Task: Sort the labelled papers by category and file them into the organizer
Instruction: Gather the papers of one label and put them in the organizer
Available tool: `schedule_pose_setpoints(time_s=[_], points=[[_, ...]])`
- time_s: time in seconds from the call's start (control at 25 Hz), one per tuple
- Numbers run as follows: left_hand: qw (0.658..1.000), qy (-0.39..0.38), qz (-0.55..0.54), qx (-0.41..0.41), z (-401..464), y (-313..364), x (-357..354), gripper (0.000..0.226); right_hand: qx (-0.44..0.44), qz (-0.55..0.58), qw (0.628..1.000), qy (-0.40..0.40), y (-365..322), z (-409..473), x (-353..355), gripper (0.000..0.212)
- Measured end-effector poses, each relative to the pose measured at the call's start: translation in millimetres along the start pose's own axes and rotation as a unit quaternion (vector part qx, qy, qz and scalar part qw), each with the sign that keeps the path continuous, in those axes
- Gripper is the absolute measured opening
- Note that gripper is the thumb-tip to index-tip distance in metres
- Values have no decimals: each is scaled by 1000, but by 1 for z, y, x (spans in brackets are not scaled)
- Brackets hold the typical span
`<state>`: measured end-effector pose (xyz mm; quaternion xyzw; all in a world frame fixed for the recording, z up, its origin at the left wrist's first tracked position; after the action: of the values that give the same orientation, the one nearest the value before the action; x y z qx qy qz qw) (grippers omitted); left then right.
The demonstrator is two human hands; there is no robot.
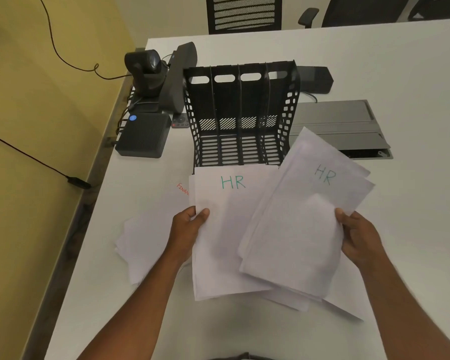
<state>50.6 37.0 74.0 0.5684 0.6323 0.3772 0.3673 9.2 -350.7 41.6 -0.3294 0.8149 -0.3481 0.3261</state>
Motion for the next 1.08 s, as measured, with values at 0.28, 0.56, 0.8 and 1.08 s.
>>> schedule_pose_setpoints(time_s=[0.28,0.56,0.8,1.08], points=[[998,-46,-6,45,-11,-7,-25,22,-79,-85,990,-82,45,-16,-63,24],[993,-7,15,120,-24,-28,-19,25,-166,-160,967,-111,77,-26,-72,30],[991,-70,-50,102,-27,-20,-24,49,-12,-321,945,-66,51,-42,-88,31],[986,49,44,-155,-41,35,-50,30,228,-238,942,-66,-11,-94,-134,32]])
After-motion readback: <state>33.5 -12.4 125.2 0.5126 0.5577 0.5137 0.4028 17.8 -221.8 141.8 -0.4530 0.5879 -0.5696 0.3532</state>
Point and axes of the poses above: each hand's wrist, its own z-axis towards the middle knuckle, its own x-axis out of the back of the hand, y = z × x, the point moved 2 cm from there along z, towards the middle knuckle
